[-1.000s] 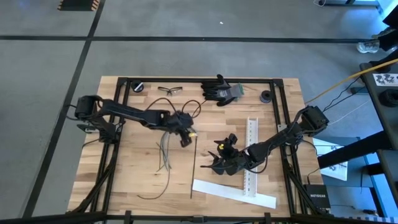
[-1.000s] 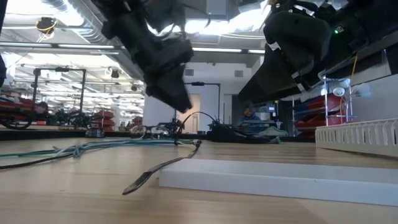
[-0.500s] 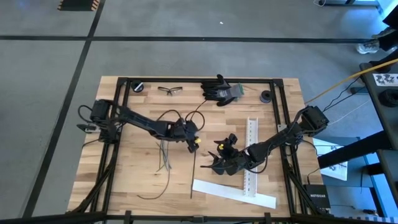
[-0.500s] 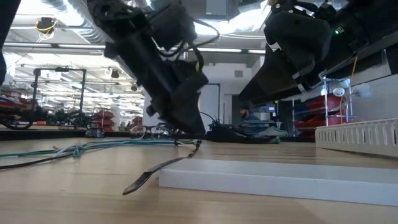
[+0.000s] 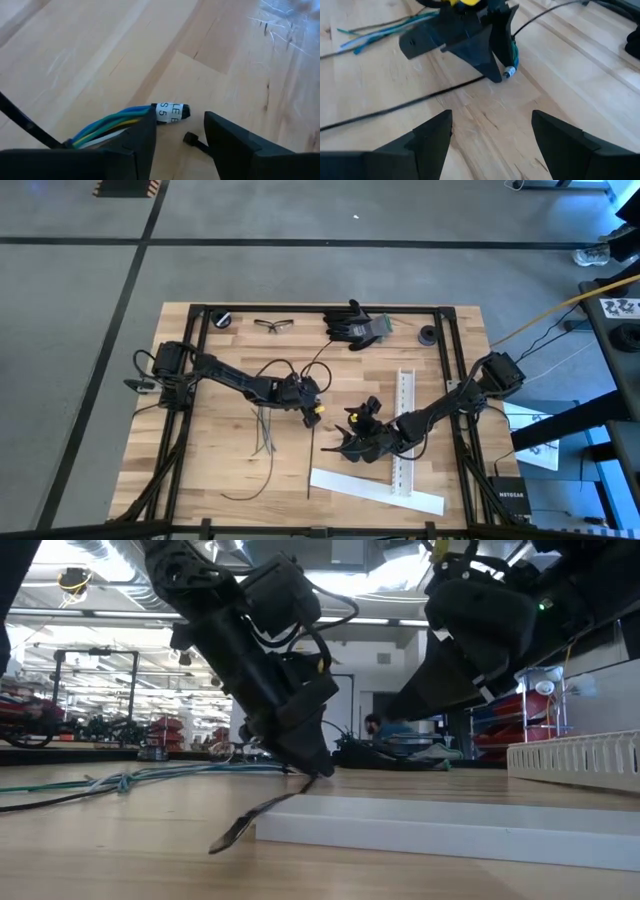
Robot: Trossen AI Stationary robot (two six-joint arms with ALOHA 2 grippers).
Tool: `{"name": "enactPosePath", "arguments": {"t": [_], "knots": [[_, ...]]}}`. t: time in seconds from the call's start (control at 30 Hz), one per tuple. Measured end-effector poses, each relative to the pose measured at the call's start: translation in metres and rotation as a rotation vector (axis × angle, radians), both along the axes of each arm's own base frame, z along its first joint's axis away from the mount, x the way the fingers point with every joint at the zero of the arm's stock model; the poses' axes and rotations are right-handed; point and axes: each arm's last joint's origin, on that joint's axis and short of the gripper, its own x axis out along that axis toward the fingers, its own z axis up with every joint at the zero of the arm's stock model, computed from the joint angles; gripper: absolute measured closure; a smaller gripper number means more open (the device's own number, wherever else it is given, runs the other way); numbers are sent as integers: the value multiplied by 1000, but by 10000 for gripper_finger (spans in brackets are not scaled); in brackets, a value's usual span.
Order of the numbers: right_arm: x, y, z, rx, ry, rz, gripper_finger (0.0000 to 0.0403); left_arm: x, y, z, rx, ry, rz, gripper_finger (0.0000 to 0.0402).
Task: Ziptie cables
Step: Wrap the cable wires with the black zip tie
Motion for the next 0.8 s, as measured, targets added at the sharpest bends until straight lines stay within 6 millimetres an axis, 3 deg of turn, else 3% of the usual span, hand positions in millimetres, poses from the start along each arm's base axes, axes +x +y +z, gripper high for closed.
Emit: {"name": "enactPosePath", "arguments": {"t": [0.1,0.3,0.47,0.8], "knots": [[0,0,0,7,-2,4,143,-1,0,-1,12,23,-15,281],[0,0,0,5,-2,5,143,-1,-8,-1,51,32,-87,384],[0,0,0,4,-2,5,143,-1,-15,5,81,12,-160,398],[0,0,0,-2,2,11,143,-15,-31,81,271,-167,-375,401]]}}
